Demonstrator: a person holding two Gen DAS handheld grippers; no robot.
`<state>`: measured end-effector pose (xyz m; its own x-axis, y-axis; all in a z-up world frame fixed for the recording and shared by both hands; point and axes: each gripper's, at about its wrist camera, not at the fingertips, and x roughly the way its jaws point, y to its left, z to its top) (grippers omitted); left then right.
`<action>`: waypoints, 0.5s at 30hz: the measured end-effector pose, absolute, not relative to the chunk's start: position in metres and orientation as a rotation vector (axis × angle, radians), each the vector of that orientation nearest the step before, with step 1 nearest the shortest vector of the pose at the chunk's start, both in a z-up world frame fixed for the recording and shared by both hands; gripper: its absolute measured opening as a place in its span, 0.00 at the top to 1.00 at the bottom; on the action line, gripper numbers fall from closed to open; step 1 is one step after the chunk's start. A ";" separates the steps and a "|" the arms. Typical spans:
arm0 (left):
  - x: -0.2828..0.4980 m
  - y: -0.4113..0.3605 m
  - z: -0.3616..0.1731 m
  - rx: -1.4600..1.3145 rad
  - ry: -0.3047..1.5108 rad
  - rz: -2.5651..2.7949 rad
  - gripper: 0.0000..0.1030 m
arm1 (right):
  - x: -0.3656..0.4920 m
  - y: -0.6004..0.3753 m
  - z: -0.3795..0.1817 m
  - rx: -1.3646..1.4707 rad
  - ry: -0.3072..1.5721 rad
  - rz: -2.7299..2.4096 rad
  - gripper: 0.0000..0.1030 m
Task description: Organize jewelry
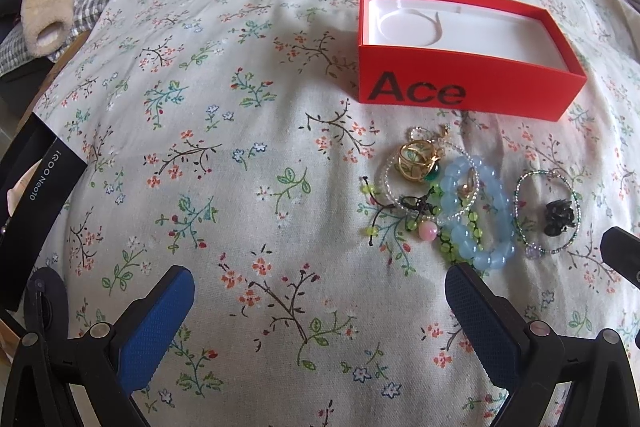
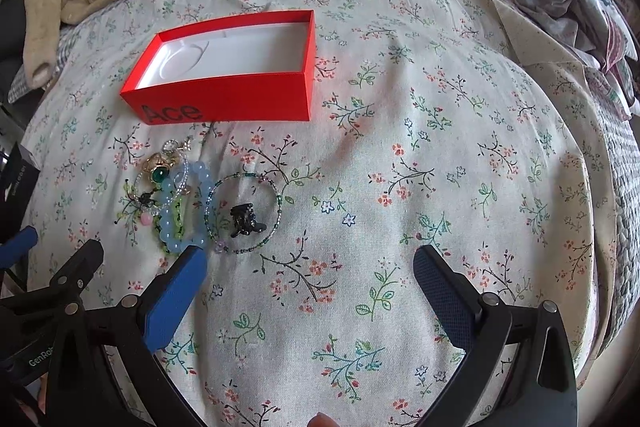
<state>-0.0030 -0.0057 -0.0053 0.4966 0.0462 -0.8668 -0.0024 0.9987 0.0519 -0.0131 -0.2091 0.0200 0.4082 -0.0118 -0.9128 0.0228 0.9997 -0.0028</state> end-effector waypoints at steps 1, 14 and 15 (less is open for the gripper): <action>-0.003 -0.006 -0.005 0.045 1.050 0.030 0.00 | -0.013 -0.209 0.020 0.010 1.148 -0.021 0.00; -0.004 -0.005 -0.005 0.056 1.047 0.032 0.00 | -0.016 -0.208 0.026 -0.005 1.138 -0.012 0.00; -0.004 -0.006 -0.004 0.056 1.046 0.034 0.00 | -0.016 -0.208 0.026 -0.006 1.139 -0.012 0.00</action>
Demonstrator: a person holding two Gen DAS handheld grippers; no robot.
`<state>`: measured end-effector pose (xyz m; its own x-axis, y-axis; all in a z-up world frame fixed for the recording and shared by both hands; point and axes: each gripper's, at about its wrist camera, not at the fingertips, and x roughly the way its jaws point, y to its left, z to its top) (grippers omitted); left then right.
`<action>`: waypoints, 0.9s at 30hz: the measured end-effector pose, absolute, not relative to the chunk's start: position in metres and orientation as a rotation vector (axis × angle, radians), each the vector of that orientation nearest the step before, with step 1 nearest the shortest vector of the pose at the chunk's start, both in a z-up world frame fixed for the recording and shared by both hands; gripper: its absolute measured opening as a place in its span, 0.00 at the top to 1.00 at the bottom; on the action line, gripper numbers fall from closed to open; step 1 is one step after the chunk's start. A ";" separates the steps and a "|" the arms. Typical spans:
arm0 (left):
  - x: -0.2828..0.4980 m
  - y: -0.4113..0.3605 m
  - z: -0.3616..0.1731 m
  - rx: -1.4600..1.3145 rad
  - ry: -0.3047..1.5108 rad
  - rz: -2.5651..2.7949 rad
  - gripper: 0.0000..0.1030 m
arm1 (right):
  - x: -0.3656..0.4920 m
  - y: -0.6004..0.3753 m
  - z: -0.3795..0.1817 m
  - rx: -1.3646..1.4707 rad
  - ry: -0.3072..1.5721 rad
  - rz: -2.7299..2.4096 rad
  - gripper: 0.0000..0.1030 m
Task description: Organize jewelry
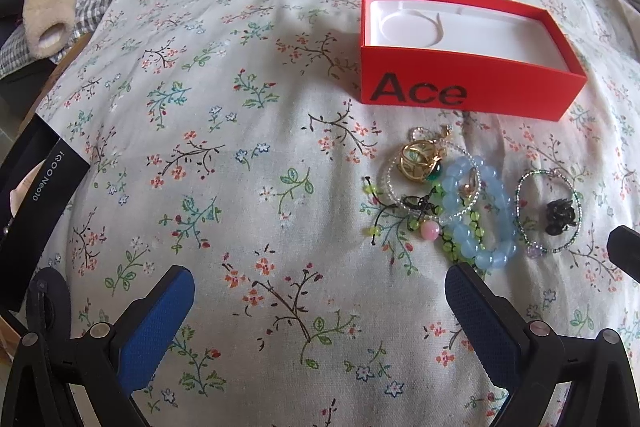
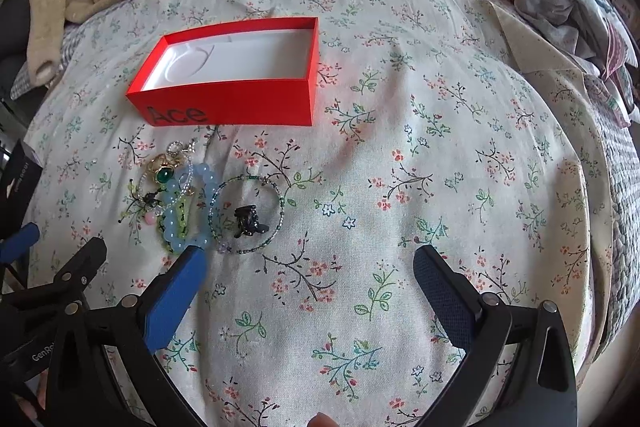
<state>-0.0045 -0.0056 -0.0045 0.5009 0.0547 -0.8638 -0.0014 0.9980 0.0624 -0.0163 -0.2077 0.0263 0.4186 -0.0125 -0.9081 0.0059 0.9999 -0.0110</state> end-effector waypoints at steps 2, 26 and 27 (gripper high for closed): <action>-0.004 -0.005 -0.005 0.056 1.045 0.033 0.00 | -0.016 -0.209 0.027 -0.009 1.138 -0.013 0.00; 0.049 -0.005 0.002 -0.021 1.226 -0.109 0.02 | 0.027 -0.221 0.057 -0.034 1.222 0.097 0.00; 0.051 -0.003 -0.001 -0.041 1.231 -0.116 0.04 | 0.030 -0.221 0.053 -0.024 1.236 0.107 0.00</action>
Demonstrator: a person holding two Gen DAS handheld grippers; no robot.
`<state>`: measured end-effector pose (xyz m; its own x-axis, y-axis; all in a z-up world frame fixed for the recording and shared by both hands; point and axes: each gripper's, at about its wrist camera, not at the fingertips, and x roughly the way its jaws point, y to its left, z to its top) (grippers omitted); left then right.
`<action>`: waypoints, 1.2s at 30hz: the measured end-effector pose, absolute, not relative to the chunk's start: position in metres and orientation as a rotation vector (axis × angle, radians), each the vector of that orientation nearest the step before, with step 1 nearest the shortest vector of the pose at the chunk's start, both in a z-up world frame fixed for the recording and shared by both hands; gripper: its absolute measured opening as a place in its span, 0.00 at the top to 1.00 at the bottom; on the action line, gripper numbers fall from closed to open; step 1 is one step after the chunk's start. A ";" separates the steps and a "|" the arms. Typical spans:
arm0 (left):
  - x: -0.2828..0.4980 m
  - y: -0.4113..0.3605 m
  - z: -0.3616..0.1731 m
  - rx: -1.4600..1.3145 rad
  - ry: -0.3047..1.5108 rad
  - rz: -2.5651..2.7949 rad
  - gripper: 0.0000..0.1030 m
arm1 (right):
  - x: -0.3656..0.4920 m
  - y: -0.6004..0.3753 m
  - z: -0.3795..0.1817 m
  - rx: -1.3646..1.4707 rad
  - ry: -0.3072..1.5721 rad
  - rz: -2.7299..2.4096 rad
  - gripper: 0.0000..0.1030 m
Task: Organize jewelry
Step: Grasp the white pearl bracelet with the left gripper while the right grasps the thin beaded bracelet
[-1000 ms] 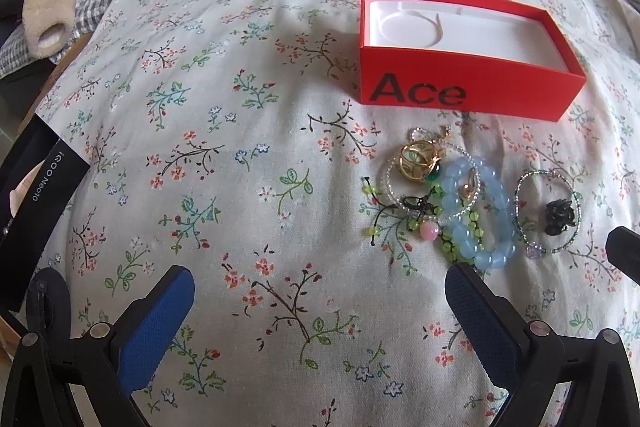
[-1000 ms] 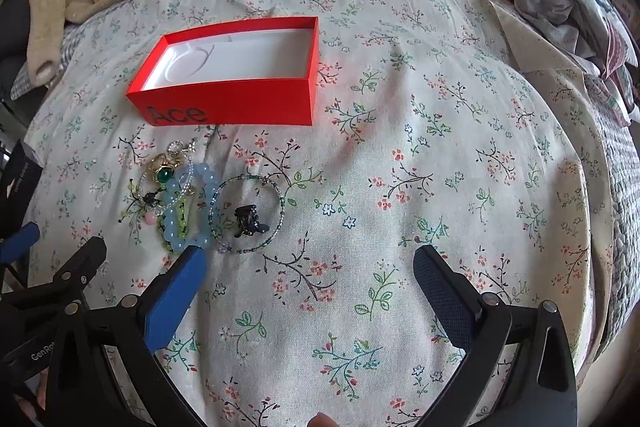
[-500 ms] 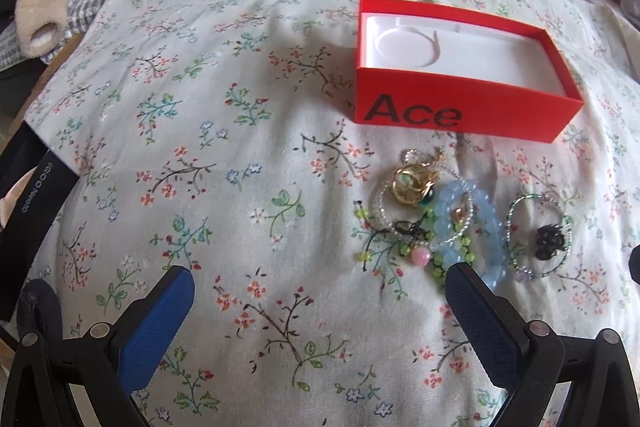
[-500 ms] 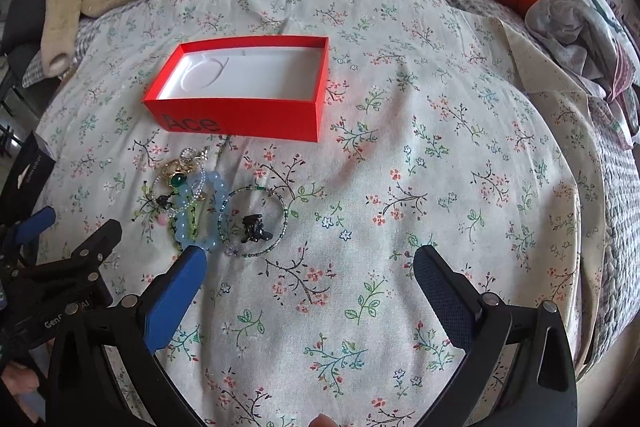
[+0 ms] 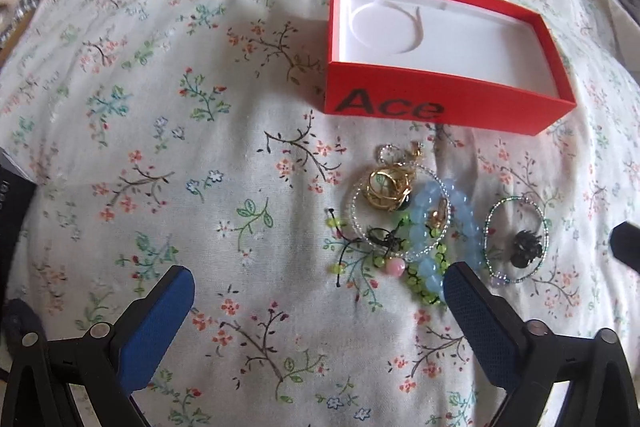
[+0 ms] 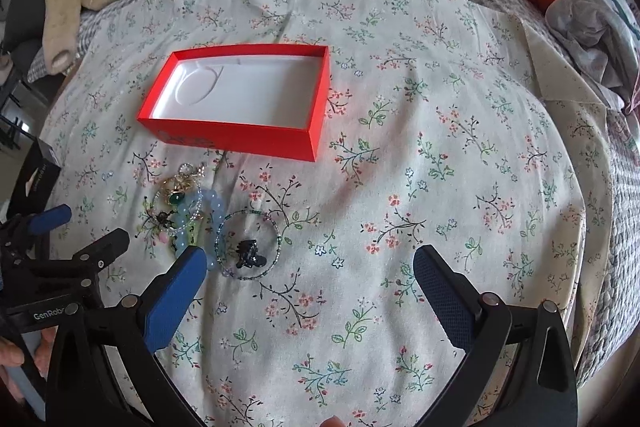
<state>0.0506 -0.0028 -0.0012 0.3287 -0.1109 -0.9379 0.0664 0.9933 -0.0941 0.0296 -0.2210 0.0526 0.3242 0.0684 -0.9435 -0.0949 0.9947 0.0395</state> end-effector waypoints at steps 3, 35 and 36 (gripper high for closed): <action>0.059 0.006 -0.012 -0.109 1.250 -0.144 0.08 | 0.037 -0.224 0.036 0.033 1.275 0.140 0.01; 0.082 -0.006 -0.044 -0.167 1.258 -0.170 0.99 | 0.063 -0.200 -0.017 0.023 1.355 0.209 0.97; 0.078 -0.001 -0.041 -0.172 1.255 -0.175 0.99 | 0.062 -0.201 -0.014 0.027 1.350 0.210 0.97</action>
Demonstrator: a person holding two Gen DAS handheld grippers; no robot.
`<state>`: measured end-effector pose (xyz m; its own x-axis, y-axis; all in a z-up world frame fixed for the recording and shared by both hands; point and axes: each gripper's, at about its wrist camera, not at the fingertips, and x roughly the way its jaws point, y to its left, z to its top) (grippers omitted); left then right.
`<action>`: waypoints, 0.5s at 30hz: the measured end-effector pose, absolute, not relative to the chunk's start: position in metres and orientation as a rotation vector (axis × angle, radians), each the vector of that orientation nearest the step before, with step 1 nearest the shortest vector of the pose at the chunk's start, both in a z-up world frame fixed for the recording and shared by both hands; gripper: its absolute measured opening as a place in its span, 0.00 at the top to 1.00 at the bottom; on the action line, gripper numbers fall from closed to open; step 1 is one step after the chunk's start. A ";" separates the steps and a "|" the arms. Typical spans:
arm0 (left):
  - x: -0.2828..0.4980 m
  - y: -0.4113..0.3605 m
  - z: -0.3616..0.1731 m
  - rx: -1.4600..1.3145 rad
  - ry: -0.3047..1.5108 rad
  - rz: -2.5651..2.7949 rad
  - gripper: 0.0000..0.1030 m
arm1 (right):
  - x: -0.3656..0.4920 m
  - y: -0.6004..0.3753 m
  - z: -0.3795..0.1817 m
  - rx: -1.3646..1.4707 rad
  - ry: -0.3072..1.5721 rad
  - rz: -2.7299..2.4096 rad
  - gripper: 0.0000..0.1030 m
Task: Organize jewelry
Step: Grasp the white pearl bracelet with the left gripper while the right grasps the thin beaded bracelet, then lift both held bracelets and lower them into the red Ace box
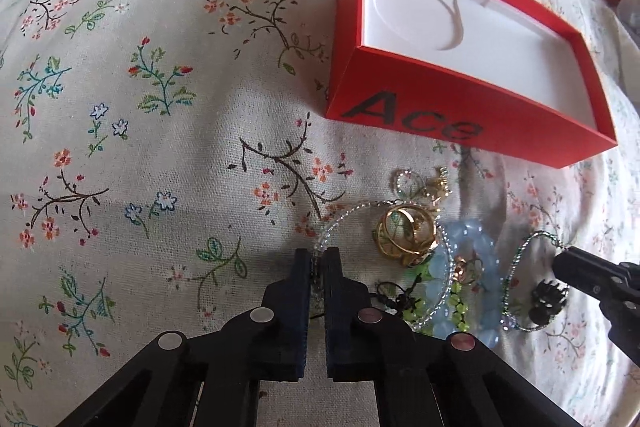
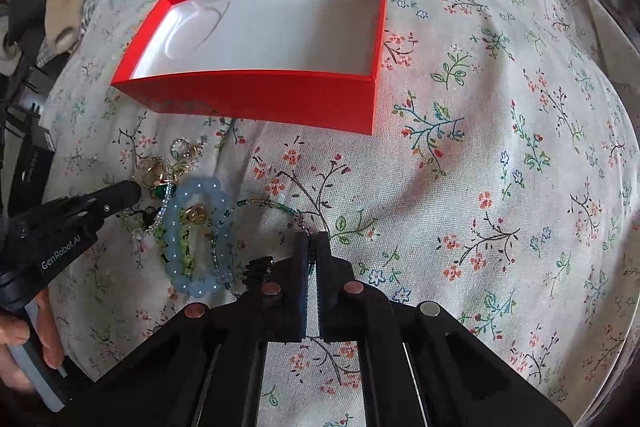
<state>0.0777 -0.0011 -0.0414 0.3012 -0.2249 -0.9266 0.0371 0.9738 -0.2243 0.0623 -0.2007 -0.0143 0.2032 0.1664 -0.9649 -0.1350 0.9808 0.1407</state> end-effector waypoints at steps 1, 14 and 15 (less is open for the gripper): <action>0.073 0.004 -0.037 -0.175 1.248 -0.180 0.99 | 0.061 -0.201 -0.012 0.032 1.343 0.209 0.97; 0.049 0.020 0.026 -0.257 1.100 -0.245 1.00 | 0.047 -0.207 0.046 0.159 1.200 0.243 0.98; 0.056 0.014 0.026 -0.264 1.089 -0.248 1.00 | 0.046 -0.210 0.051 0.162 1.186 0.244 0.98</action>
<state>0.0562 0.0143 0.0258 0.4415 -0.3255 -0.8361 0.0683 0.9414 -0.3304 0.0459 -0.2099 0.0511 0.3542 0.2723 -0.8947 -0.1026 0.9622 0.2522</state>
